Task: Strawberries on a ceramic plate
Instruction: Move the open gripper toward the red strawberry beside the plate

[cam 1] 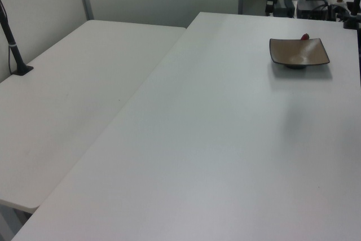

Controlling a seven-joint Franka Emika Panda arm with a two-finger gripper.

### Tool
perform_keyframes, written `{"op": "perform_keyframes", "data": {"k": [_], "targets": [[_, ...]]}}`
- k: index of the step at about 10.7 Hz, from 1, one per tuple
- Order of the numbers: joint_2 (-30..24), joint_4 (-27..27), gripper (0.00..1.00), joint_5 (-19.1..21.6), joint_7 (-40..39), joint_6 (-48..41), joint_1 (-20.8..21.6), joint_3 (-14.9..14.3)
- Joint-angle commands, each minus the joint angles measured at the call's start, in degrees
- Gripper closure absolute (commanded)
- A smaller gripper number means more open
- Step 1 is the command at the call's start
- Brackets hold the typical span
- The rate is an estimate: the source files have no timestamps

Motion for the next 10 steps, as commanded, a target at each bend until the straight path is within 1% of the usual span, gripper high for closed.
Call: {"op": "perform_keyframes", "data": {"k": [1, 6, 10], "targets": [[-0.3, -1.3, 0.0, 0.8, -0.2, 1.7, 0.5, -0.2], [-0.4, -1.2, 0.0, 0.8, -0.9, 1.5, 0.2, -0.2], [-0.4, -1.3, 0.0, 0.8, -16.4, 1.0, -1.2, -0.2]]}}
